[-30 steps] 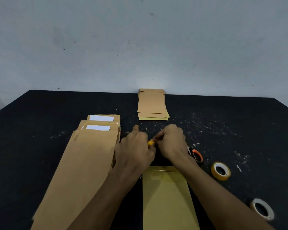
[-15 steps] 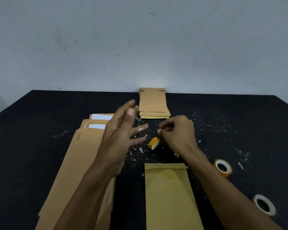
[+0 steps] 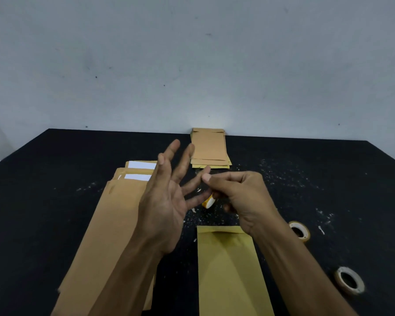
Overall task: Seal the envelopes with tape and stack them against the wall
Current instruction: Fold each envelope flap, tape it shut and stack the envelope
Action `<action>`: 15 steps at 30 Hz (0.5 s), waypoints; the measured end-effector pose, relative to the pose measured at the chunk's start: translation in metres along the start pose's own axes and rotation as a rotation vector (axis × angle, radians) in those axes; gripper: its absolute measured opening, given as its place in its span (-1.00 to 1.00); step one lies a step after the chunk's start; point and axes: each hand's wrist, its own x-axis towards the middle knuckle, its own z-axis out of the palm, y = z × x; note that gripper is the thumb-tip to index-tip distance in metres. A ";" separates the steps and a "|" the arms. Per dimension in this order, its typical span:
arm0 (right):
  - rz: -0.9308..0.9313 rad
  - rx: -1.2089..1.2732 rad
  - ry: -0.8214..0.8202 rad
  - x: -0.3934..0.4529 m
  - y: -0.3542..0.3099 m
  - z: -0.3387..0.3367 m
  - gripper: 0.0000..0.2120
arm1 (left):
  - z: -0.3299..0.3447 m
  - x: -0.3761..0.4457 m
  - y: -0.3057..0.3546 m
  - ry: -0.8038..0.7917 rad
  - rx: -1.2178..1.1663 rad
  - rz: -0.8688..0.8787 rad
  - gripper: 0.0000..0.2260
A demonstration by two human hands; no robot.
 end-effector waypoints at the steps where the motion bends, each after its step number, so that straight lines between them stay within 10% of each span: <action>1: -0.001 0.009 0.004 -0.001 0.000 0.000 -0.87 | 0.000 -0.001 0.000 -0.008 0.007 -0.004 -0.48; 15: 0.048 0.312 -0.248 -0.021 -0.040 -0.024 -0.86 | -0.017 -0.021 -0.018 -0.043 0.520 0.101 -0.53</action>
